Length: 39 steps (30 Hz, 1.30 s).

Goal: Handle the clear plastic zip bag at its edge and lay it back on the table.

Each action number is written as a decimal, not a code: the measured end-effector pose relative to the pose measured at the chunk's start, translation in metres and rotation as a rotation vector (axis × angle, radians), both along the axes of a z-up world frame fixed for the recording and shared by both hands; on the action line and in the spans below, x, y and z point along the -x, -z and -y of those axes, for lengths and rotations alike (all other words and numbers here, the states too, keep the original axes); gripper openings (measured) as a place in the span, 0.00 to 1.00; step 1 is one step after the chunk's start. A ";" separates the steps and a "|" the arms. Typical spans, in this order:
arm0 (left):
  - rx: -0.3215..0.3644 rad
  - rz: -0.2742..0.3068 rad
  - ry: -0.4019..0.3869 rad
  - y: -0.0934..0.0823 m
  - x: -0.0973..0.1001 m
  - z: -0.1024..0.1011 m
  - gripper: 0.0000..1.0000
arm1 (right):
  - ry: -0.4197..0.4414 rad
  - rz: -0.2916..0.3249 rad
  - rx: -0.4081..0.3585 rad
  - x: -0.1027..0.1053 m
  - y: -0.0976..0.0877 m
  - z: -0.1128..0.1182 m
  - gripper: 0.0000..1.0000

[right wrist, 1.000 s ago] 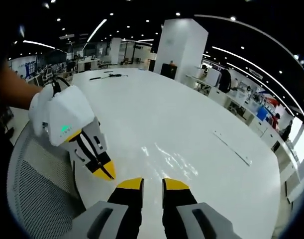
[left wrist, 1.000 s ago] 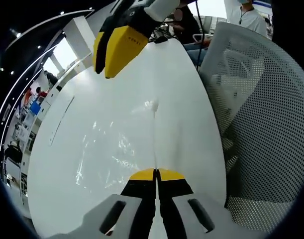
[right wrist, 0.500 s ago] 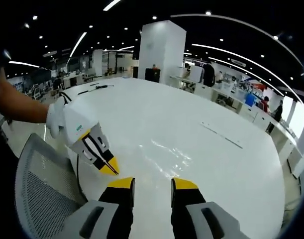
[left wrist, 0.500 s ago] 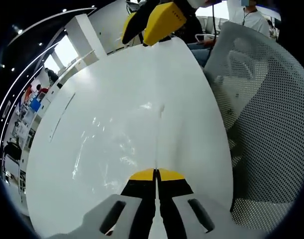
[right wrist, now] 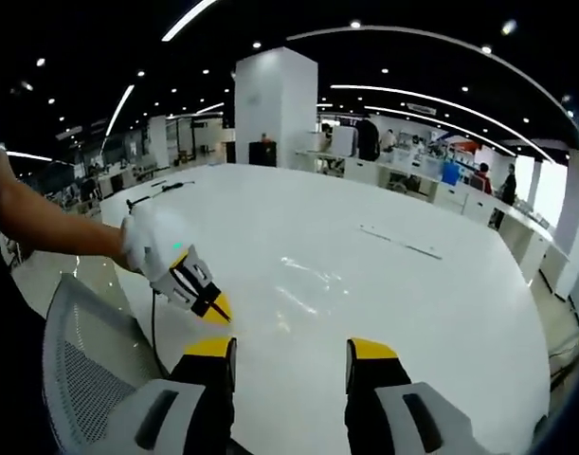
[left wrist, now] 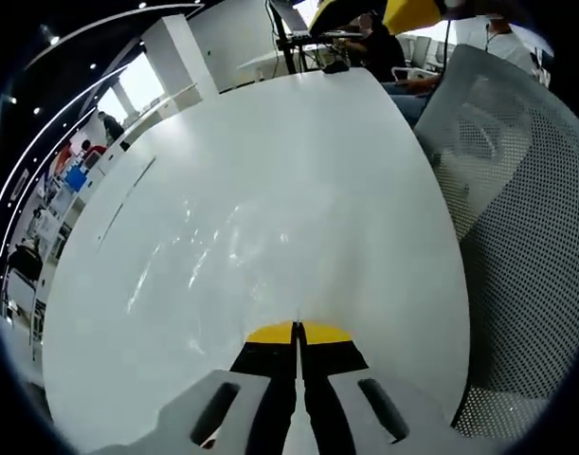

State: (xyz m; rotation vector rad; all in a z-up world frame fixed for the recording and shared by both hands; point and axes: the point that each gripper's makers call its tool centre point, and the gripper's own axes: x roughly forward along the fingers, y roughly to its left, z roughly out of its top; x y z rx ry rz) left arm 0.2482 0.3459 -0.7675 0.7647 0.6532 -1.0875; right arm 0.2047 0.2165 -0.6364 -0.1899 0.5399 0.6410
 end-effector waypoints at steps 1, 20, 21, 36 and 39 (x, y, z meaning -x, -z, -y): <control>0.000 0.000 -0.009 0.001 -0.002 -0.001 0.00 | 0.002 -0.001 -0.002 0.002 0.000 0.000 0.47; 0.035 0.012 -0.111 0.008 -0.028 0.008 0.00 | 0.007 -0.007 -0.075 0.032 0.000 0.005 0.73; 0.032 0.018 -0.116 0.008 -0.032 0.009 0.00 | 0.020 -0.003 -0.084 0.032 0.000 0.006 0.73; 0.021 0.011 -0.097 0.003 -0.031 0.011 0.02 | 0.059 -0.003 -0.092 0.035 0.007 0.014 0.78; 0.023 -0.027 -0.080 0.004 -0.022 0.011 0.06 | 0.060 -0.004 -0.093 0.035 0.007 0.014 0.78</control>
